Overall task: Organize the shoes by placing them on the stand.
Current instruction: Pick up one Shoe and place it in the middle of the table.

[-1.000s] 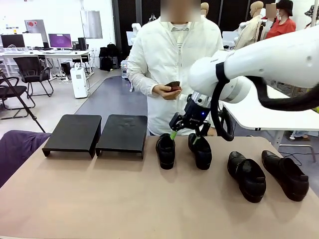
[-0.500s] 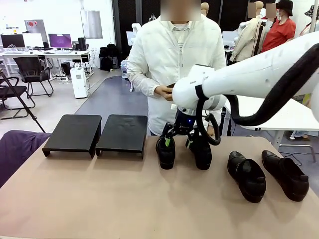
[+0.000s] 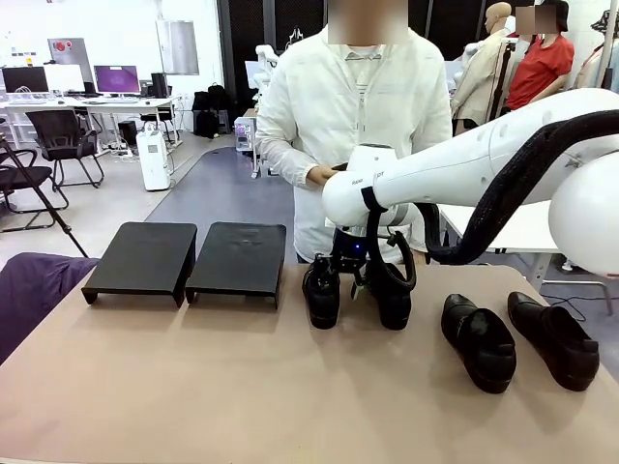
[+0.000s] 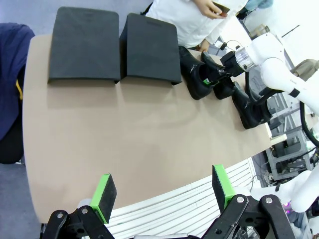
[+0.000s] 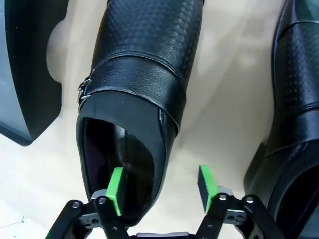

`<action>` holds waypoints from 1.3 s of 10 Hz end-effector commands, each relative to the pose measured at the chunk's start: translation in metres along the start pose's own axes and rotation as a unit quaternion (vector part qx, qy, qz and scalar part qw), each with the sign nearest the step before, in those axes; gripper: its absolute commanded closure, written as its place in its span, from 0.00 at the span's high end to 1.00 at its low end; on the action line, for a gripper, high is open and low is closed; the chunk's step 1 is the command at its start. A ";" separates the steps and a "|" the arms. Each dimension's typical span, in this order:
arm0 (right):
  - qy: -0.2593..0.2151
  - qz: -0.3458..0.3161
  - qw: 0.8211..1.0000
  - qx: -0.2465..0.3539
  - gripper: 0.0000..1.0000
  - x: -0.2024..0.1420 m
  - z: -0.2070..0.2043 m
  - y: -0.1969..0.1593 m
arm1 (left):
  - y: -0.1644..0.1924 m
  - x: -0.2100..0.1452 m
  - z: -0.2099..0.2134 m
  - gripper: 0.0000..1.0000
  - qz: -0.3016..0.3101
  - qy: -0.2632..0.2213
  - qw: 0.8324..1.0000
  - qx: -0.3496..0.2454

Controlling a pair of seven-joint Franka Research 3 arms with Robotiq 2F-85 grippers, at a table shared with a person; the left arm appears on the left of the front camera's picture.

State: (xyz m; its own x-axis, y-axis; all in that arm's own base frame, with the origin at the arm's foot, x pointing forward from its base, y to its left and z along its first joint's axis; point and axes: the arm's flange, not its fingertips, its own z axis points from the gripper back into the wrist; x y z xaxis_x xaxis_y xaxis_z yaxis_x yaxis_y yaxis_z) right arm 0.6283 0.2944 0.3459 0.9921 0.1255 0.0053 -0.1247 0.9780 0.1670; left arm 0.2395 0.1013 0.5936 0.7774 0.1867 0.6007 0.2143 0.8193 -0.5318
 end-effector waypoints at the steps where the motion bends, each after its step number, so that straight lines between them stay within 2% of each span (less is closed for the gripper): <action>1: -0.006 -0.002 1.000 -0.018 0.00 0.007 0.006 0.003 | 0.001 0.000 0.001 1.00 -0.005 -0.002 1.000 -0.010; 6: -0.007 0.009 1.000 -0.027 0.00 0.006 0.003 0.006 | 0.001 0.000 0.001 1.00 -0.005 -0.002 1.000 -0.010; 9: 0.015 0.013 0.999 -0.028 0.00 -0.007 0.018 0.006 | 0.001 0.000 0.001 1.00 -0.005 -0.002 1.000 -0.010; 10: 0.074 0.028 0.996 0.030 0.00 -0.024 0.036 0.011 | 0.001 0.000 0.001 1.00 -0.005 -0.002 1.000 -0.010; 11: 0.065 -0.031 0.997 0.037 0.00 -0.056 0.064 0.018 | 0.001 0.000 0.001 1.00 -0.005 -0.002 1.000 -0.010; 13: 0.046 -0.071 0.995 0.054 0.00 -0.123 0.095 0.039 | 0.001 0.000 0.001 1.00 -0.005 -0.002 1.000 -0.010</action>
State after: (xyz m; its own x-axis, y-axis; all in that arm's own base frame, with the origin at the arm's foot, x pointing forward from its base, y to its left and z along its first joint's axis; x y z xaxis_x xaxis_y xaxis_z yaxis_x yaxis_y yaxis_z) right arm 0.5471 0.3093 0.4341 0.9867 0.0897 -0.1356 -0.0538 0.9671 0.2485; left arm 0.2397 0.1013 0.5934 0.7777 0.1864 0.6004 0.2142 0.8193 -0.5319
